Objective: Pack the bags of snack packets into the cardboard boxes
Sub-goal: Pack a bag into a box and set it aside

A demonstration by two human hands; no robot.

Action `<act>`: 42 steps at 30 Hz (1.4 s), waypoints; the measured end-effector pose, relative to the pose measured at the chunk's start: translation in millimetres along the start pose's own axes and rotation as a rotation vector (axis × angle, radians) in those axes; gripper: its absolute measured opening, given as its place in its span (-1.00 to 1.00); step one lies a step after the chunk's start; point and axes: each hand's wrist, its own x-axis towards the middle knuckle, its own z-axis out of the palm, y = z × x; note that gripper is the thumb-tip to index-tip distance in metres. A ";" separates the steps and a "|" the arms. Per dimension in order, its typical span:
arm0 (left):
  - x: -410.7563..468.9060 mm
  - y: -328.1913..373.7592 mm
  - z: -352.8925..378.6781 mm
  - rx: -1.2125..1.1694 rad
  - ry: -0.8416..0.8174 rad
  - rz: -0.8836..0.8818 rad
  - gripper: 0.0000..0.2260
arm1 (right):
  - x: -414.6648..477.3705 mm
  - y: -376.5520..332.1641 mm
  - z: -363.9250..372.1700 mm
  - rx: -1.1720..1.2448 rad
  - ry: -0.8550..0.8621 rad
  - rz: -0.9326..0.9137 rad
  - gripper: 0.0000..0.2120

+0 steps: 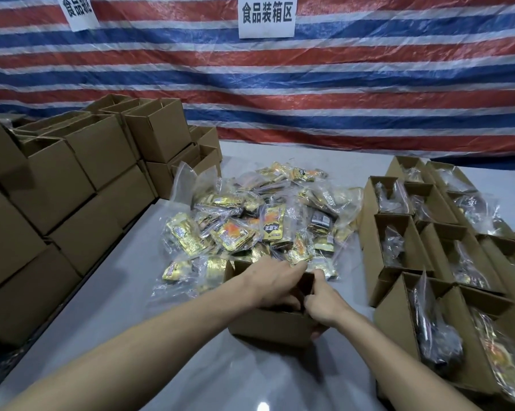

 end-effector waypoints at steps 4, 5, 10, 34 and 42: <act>-5.7 -16.8 -1.4 -0.223 -0.212 -0.085 -0.64 | -0.2 -1.9 0.5 0.021 -0.009 0.029 -0.59; -8.7 -24.2 -2.4 -0.260 -0.253 -0.146 -0.70 | -0.7 -2.6 0.3 0.026 -0.018 0.038 -0.54; -25.1 -40.7 9.7 -0.041 -0.303 -0.283 -0.80 | -1.5 -4.4 0.4 0.035 -0.043 0.060 -0.41; 2.5 -36.1 16.5 -0.738 0.304 -0.394 -0.78 | -10.6 16.9 -28.5 -0.252 0.215 0.190 -0.38; -31.0 -88.9 116.5 -0.480 0.018 -0.779 -0.63 | -5.0 17.8 -28.7 -0.266 0.196 0.183 -0.51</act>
